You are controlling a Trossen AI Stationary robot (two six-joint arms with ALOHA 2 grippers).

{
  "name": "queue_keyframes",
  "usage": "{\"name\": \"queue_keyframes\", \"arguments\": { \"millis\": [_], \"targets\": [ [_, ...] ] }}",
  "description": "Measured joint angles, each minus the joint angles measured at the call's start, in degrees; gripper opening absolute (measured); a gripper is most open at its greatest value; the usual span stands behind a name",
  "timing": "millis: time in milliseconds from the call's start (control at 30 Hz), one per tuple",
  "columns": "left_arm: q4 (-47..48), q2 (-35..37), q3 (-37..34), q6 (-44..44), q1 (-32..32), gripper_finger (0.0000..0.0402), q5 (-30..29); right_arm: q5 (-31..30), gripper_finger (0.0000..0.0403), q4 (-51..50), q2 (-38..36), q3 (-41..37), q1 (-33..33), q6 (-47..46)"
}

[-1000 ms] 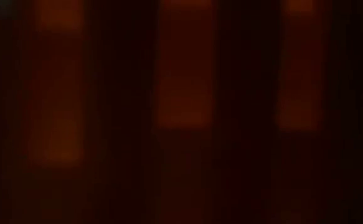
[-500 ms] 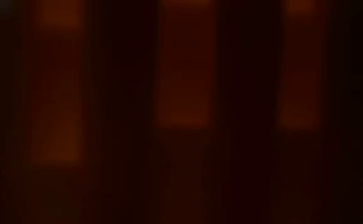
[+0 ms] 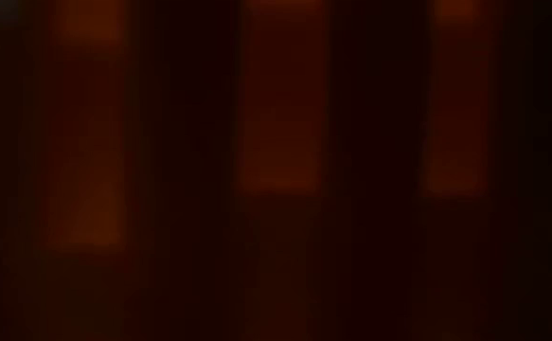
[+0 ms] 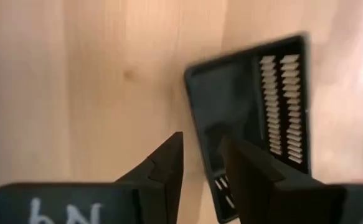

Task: Stack baskets by color
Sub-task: Stack the top black bin on the bottom black bin

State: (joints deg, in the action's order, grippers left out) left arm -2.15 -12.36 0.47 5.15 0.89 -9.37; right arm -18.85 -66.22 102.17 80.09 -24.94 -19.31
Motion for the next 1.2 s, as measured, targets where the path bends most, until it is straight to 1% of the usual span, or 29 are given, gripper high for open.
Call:
{"name": "queue_keyframes", "arguments": {
  "millis": [100,267,367,467,567,633,700,733,800,833,967,1067,1200],
  "targets": [
    [0.0,0.0,0.0,0.0,-0.02,0.0031,-0.02,2.37,0.0112,0.55,0.07,-3.02,2.21,2.94],
    [0.0,0.0,0.0,0.04,-0.01,0.0031,-0.02,3.82,0.0112,3.58,0.04,-6.14,4.51,5.93],
    [0.0,0.0,0.0,0.04,-0.02,0.0031,0.0,5.85,0.0112,5.03,0.04,-8.72,5.65,6.38],
    [0.0,0.0,0.0,0.04,-0.02,0.0031,-0.02,5.97,0.0112,6.6,0.04,-11.76,6.58,6.28],
    [0.0,0.0,0.0,0.07,-0.02,0.0031,0.0,4.73,0.0112,10.75,0.04,-15.6,7.44,6.28],
    [0.0,0.0,0.0,0.05,-0.01,0.0031,-0.02,5.01,0.011,12.85,0.04,-17.65,8.05,6.08],
    [0.0,0.0,0.0,0.04,-0.02,0.0031,-0.02,7.74,0.0094,13.36,0.04,-19.17,8.34,5.36],
    [0.0,0.0,0.0,0.04,-0.02,0.0031,-0.02,9.03,0.0076,13.06,0.04,-19.55,8.34,4.3],
    [0.0,0.0,0.0,0.04,-0.02,0.0031,-0.02,10.76,0.0027,12.5,0.04,-19.39,7.95,2.61],
    [0.0,0.0,0.0,0.04,-0.02,0.0031,-0.02,10.9,0.0014,11.76,0.04,-19.04,7.37,1.73],
    [0.0,0.0,0.0,0.04,-0.02,0.0031,-0.01,10.61,0.0004,7.55,0.04,-15.95,4.86,-0.49],
    [0.0,0.0,0.0,0.02,-0.01,0.0031,-0.02,10.51,0.0003,0.17,0.04,-11.75,2.95,-3.3],
    [0.0,0.0,0.0,0.04,-0.02,0.0031,0.0,11.05,0.0002,-11.17,0.04,-4.41,-0.27,-10.27]
  ]
}}
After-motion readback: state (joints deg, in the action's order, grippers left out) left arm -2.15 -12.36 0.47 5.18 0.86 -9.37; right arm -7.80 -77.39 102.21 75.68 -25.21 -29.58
